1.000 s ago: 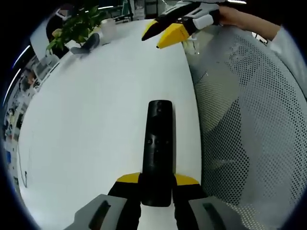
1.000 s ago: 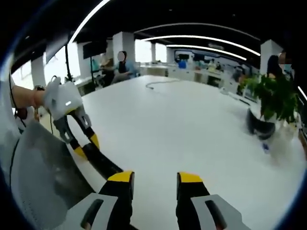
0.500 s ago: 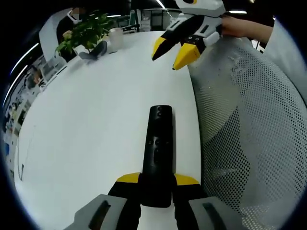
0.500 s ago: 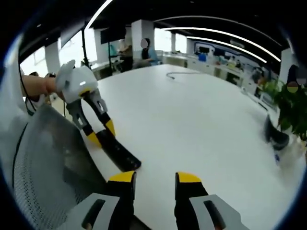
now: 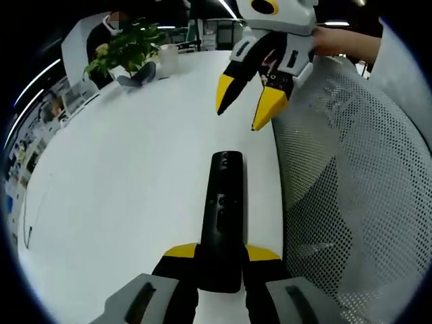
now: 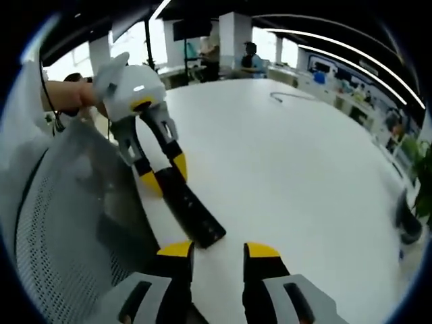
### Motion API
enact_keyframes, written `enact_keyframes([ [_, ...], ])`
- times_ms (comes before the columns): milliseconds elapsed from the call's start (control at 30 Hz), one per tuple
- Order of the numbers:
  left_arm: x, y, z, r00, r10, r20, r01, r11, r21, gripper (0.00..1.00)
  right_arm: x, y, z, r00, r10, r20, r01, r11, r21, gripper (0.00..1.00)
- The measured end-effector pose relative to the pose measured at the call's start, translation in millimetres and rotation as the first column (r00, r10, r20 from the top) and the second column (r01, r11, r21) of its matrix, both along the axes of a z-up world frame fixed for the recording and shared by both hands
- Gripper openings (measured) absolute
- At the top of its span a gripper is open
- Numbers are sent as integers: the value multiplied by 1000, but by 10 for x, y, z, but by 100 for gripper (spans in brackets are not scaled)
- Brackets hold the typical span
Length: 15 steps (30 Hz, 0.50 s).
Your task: Press the specified remote control buttons in sequence, fully releasing each button before pressing the next.
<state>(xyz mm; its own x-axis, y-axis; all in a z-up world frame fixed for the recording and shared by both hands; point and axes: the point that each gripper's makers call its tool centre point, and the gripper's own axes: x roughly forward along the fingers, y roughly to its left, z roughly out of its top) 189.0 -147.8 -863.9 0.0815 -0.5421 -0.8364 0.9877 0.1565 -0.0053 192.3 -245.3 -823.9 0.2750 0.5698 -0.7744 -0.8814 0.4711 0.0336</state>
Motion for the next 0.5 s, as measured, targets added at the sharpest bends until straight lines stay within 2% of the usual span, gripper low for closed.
enact_keyframes([
  [133, 2, -1, 0, 1000, 2, -1, -2, 1000, 1, 24, 10, 100, -58, 999, 48, -10, -49, 999, -9, 17],
  [300, 1, 0, 1, 1000, 6, 0, -6, 1000, -6, 24, 24, 168, -132, 997, 65, -37, -65, 998, -5, 12],
  [500, 0, -2, 1, 1000, 9, -1, -9, 1000, -17, 24, -38, 204, -278, 991, 86, -103, -90, 995, -32, 0],
])
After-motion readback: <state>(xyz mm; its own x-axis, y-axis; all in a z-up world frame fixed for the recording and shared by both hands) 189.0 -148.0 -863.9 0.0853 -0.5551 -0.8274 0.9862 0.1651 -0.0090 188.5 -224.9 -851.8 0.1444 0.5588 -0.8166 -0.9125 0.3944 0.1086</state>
